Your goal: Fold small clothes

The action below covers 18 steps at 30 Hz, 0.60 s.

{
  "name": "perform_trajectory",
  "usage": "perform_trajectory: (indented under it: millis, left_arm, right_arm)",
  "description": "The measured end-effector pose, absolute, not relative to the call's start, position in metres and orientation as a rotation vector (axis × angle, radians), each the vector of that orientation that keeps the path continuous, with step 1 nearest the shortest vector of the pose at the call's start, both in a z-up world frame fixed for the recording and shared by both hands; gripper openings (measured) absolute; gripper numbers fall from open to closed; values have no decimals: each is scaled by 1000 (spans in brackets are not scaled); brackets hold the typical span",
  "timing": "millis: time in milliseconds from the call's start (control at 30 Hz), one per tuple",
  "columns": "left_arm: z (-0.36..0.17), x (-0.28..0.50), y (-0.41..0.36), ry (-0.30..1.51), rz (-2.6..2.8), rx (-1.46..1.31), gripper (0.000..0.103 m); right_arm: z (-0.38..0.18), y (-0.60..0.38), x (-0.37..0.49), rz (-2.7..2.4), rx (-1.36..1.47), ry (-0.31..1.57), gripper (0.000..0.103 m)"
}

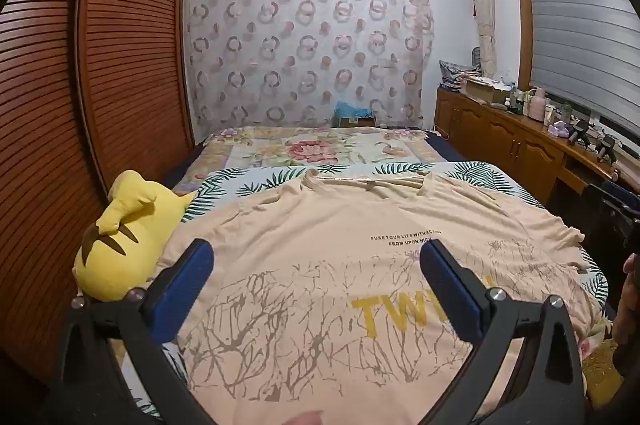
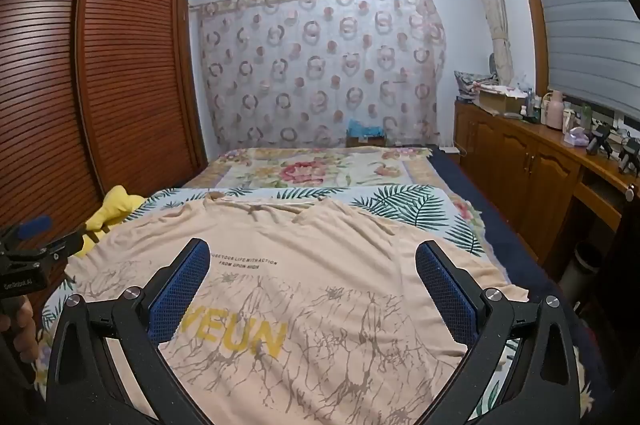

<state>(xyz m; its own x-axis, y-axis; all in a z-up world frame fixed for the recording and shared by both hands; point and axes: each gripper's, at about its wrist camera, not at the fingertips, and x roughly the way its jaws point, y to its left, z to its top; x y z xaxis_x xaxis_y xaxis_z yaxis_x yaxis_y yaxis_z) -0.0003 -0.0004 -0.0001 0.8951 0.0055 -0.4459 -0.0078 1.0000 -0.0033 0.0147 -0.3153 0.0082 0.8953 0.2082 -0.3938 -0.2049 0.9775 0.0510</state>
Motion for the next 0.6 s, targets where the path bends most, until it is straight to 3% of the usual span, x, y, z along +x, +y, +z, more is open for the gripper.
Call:
perform_trajectory:
  millis: [600]
  left_arm:
    - [0, 0, 0, 465, -2, -24, 103]
  right_arm:
    - [7, -315, 15, 212, 8, 408, 103]
